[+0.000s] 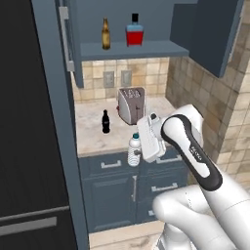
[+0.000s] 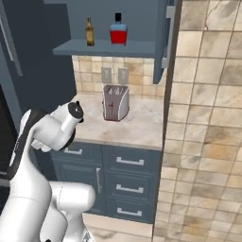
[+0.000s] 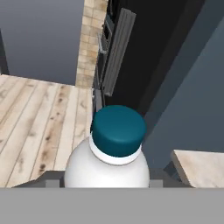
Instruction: Sort all alcoholic drinks to one cabinet, and non-alcoholic drinks to the other.
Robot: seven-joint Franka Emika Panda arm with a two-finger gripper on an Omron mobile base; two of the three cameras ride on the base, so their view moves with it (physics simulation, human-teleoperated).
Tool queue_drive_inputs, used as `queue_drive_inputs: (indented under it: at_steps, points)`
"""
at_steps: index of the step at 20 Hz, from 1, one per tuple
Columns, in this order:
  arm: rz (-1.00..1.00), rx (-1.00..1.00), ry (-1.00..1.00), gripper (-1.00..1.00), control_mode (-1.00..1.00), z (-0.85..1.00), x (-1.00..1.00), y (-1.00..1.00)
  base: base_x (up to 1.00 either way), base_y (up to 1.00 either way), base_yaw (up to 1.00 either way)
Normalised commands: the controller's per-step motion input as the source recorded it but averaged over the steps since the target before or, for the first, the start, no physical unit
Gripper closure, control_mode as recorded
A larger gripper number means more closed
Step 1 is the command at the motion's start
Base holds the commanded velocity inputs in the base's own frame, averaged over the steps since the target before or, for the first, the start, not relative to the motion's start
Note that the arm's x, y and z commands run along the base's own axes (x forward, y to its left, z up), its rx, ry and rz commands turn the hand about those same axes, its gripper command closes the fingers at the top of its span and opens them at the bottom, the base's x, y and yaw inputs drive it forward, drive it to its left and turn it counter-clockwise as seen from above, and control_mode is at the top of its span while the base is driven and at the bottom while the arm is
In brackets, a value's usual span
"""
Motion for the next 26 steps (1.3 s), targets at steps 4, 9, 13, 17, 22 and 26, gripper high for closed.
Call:
queue_drive_inputs:
  at_steps: [4, 9, 13, 17, 22, 26]
  points:
    - [0.00, 0.00, 0.00, 1.00, 1.00, 0.00, 0.00, 0.00, -0.53, 0.32, 0.11]
    - [0.00, 0.00, 0.00, 1.00, 1.00, 0.00, 0.00, 0.00, -0.51, 0.48, 0.20]
    - [0.00, 0.00, 0.00, 1.00, 1.00, 0.00, 0.00, 0.00, -0.32, 0.72, 0.23]
    - [0.00, 0.00, 0.00, 1.00, 1.00, 0.00, 0.00, 0.00, -0.03, 0.87, 0.26]
    - [0.00, 0.00, 0.00, 1.00, 1.00, 0.00, 0.00, 0.00, 0.00, 0.81, 0.35]
    - [0.00, 0.00, 0.00, 1.00, 1.00, 0.00, 0.00, 0.00, 0.00, 0.80, 0.40]
